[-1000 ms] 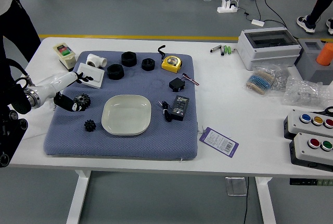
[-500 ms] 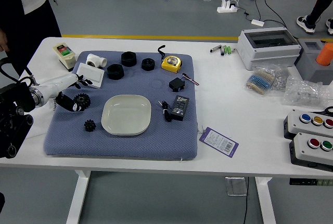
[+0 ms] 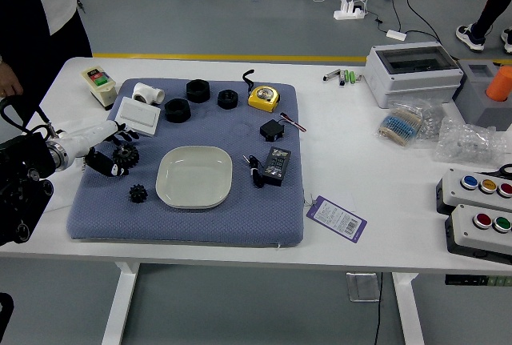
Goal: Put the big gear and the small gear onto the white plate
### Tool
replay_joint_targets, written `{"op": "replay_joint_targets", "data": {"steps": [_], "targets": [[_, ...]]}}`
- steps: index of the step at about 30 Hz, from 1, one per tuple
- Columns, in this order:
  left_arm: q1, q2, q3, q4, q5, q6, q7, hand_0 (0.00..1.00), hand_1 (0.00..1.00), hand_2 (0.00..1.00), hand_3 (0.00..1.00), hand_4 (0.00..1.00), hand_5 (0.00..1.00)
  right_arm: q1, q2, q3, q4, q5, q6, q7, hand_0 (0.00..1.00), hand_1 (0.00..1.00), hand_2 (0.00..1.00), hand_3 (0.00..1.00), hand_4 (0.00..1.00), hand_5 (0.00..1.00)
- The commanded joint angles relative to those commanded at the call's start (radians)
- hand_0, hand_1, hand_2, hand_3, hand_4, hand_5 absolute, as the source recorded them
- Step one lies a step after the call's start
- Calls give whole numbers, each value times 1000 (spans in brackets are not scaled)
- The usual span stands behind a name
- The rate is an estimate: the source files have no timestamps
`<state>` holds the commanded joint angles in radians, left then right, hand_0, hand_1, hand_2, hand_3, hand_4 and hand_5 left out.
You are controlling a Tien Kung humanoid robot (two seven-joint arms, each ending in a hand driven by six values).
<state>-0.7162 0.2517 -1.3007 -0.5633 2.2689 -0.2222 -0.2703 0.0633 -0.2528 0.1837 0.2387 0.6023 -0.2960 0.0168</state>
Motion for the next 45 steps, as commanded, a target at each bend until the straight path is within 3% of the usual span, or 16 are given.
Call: {"op": "replay_joint_targets", "data": {"steps": [3, 4, 9, 10, 15, 16, 21, 22, 23, 37, 45], "targets": [[1, -4, -7, 9, 0, 8, -4, 734, 711, 764, 765, 856, 52, -1, 1, -3, 0, 1, 0, 0, 668, 675, 745, 575, 797, 677], [2, -5, -8, 13, 0, 18, -9, 669, 634, 669, 637, 787, 47, -2, 1, -5, 0, 1, 0, 0, 668, 676, 745, 575, 797, 677], [7, -11, -15, 25, 0, 46, -19, 669, 634, 669, 637, 787, 47, -4, 1, -9, 0, 1, 0, 0, 668, 676, 745, 575, 797, 677], [8, -11, -15, 27, 0, 50, -20, 544, 528, 561, 555, 671, 33, -5, 1, -9, 0, 1, 0, 0, 668, 675, 745, 575, 797, 677], [11, -16, -21, 38, 0, 59, -22, 544, 528, 561, 555, 671, 33, -6, 1, -11, 1, 0, 0, 1, 668, 675, 745, 575, 797, 677], [12, -18, -23, 40, 0, 60, -22, 440, 471, 515, 540, 597, 12, -6, 1, -11, 1, 0, 0, 1, 668, 675, 745, 575, 797, 677], [15, -17, -15, 35, 0, 59, -21, 440, 471, 515, 540, 597, 12, -5, 1, -8, 1, 0, 0, 1, 668, 675, 745, 575, 797, 677], [15, -16, -13, 29, 0, 60, -21, 314, 381, 453, 495, 257, 2, -5, 1, -7, 1, 0, 0, 1, 667, 675, 746, 575, 798, 677], [16, -15, -10, 23, 0, 61, -22, 314, 381, 453, 495, 257, 2, -5, 2, -6, 1, 1, 0, 1, 667, 675, 746, 575, 798, 677], [15, 5, 35, -160, 0, 62, -19, 310, 354, 422, 467, 163, 2, -2, 0, 6, 0, -2, 2, 1, 667, 675, 745, 575, 798, 677], [47, 24, 148, -341, -6, 33, 14, 310, 354, 422, 469, 152, 2, -1, 0, 7, 0, -3, 2, 1, 667, 674, 746, 575, 798, 677]]}}
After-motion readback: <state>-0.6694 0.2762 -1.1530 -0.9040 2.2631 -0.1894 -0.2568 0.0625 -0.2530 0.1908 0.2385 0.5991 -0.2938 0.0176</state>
